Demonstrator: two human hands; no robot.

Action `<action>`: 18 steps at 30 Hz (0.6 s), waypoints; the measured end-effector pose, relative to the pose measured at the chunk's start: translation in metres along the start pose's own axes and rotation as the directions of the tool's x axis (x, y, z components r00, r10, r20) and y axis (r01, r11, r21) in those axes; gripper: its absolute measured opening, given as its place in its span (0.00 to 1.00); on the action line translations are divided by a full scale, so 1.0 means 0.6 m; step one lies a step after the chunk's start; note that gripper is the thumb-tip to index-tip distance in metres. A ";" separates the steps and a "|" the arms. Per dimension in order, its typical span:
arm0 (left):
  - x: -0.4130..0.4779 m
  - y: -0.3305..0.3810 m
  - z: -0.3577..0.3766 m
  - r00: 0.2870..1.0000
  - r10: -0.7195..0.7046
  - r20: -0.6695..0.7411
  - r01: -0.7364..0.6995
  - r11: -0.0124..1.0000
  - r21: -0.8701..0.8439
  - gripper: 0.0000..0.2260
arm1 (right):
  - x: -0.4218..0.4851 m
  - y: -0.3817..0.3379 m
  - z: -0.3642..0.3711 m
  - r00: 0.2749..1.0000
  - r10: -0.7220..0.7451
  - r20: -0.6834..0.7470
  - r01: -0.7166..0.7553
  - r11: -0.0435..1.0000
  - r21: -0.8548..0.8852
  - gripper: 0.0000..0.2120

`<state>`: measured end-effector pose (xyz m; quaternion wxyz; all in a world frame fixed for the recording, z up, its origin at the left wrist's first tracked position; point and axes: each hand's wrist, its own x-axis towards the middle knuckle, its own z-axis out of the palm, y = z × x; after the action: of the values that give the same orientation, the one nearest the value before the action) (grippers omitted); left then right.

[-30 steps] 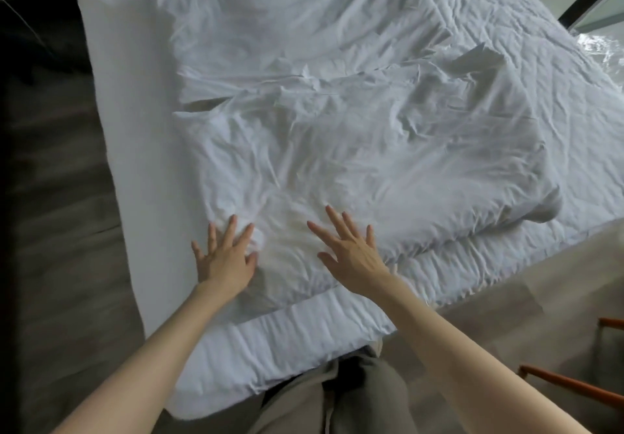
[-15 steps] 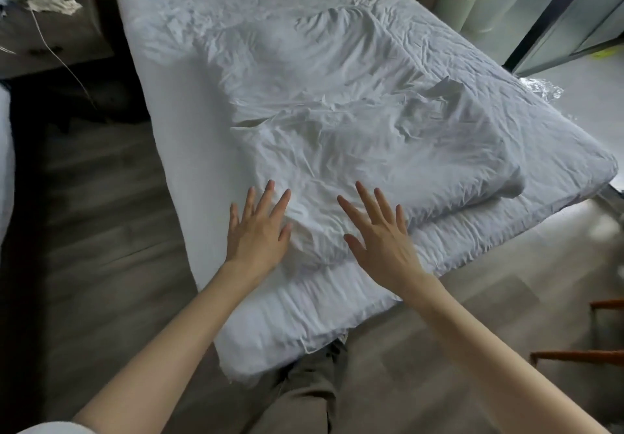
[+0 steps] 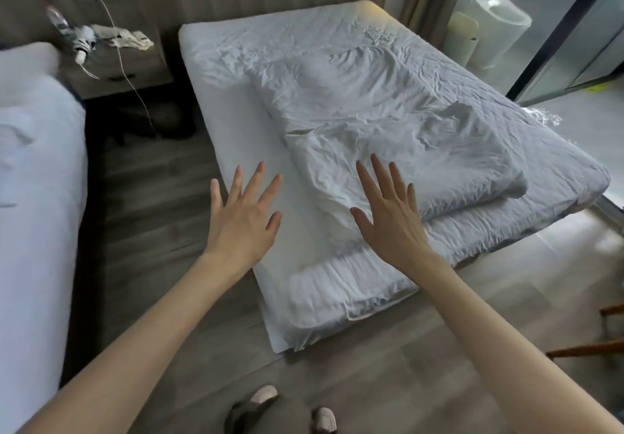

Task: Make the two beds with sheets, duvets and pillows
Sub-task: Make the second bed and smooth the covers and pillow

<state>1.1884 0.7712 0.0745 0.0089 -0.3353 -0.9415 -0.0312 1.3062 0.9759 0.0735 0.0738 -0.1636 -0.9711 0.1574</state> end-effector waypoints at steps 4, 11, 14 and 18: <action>-0.010 -0.067 -0.027 0.995 0.017 -0.096 -0.015 1.000 0.018 0.27 | 0.011 -0.070 0.003 0.998 -0.023 -0.055 0.023 1.000 0.006 0.34; 0.042 -0.235 -0.049 0.986 0.118 -0.121 -0.105 0.989 0.104 0.28 | 0.076 -0.189 0.065 0.994 0.053 -0.091 -0.052 0.998 0.019 0.34; 0.079 -0.319 -0.061 0.981 0.167 -0.103 -0.152 0.979 0.136 0.28 | 0.122 -0.255 0.090 0.988 0.112 -0.105 -0.111 0.994 0.022 0.34; 0.129 -0.415 -0.092 0.970 0.228 -0.080 -0.217 0.968 0.129 0.28 | 0.178 -0.342 0.109 0.972 0.191 -0.137 -0.194 0.981 -0.003 0.33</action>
<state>0.9706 0.6240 0.1194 0.0765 -0.4358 -0.8967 0.0106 1.1333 0.8098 0.0896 0.1227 -0.2679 -0.9446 0.1445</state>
